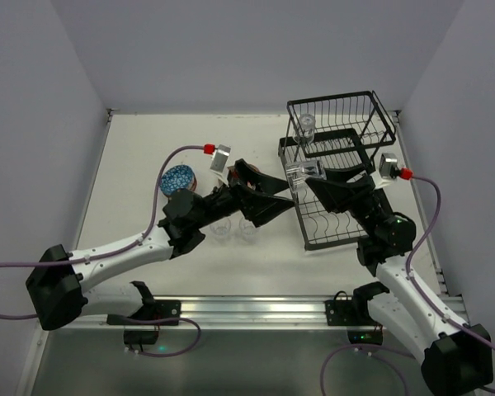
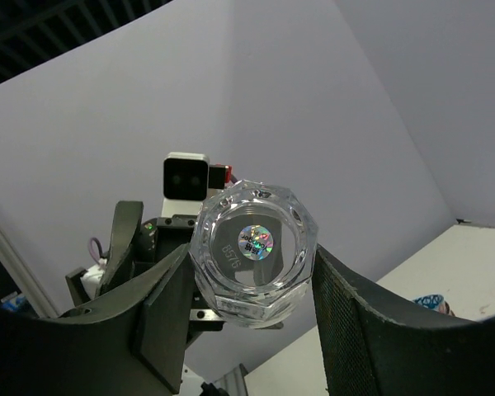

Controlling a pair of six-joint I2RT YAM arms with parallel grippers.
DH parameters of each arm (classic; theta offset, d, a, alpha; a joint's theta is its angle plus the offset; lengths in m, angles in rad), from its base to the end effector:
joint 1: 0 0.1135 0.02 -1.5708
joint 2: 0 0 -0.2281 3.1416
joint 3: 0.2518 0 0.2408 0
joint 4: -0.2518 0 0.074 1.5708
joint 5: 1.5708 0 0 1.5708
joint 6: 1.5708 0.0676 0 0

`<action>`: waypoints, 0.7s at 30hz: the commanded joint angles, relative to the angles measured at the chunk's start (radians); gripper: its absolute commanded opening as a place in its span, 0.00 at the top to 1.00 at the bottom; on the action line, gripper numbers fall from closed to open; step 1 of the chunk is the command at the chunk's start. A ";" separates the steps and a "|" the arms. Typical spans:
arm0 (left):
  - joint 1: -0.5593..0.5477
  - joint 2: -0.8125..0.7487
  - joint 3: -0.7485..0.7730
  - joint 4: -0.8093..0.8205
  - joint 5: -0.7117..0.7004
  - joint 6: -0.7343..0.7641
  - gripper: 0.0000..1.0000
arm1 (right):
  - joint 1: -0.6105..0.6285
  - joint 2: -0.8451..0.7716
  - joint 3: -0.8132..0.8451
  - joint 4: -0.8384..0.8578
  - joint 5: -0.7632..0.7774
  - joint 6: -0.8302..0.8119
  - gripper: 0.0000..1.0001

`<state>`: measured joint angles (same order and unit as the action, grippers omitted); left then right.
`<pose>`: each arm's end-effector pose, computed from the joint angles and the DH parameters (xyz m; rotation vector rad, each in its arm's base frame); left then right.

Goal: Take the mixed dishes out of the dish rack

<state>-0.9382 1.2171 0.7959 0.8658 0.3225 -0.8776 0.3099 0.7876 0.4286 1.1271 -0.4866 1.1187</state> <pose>0.1619 -0.2571 0.3463 0.3757 1.2943 -1.7601 0.1758 0.0895 0.3423 -0.1261 1.0048 1.5133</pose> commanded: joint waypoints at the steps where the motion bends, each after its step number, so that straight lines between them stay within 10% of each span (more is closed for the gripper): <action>1: -0.004 0.007 0.046 0.121 -0.025 -0.012 0.06 | 0.009 0.010 -0.004 0.114 -0.038 -0.007 1.00; 9: -0.004 0.016 0.048 0.154 -0.026 0.002 0.35 | 0.037 0.070 -0.022 0.209 -0.093 0.003 1.00; 16: -0.004 0.032 0.052 0.168 -0.019 0.008 1.00 | 0.057 0.070 -0.040 0.231 -0.096 -0.013 1.00; 18: -0.005 0.035 0.055 0.162 -0.020 0.008 1.00 | 0.055 0.067 -0.047 0.237 -0.098 -0.017 0.99; 21: -0.004 0.025 0.062 0.105 -0.031 0.026 1.00 | 0.055 0.047 -0.056 0.195 -0.086 -0.036 0.24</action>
<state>-0.9382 1.2495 0.8078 0.9520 0.3035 -0.8803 0.3599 0.8600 0.3851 1.2907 -0.5728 1.1110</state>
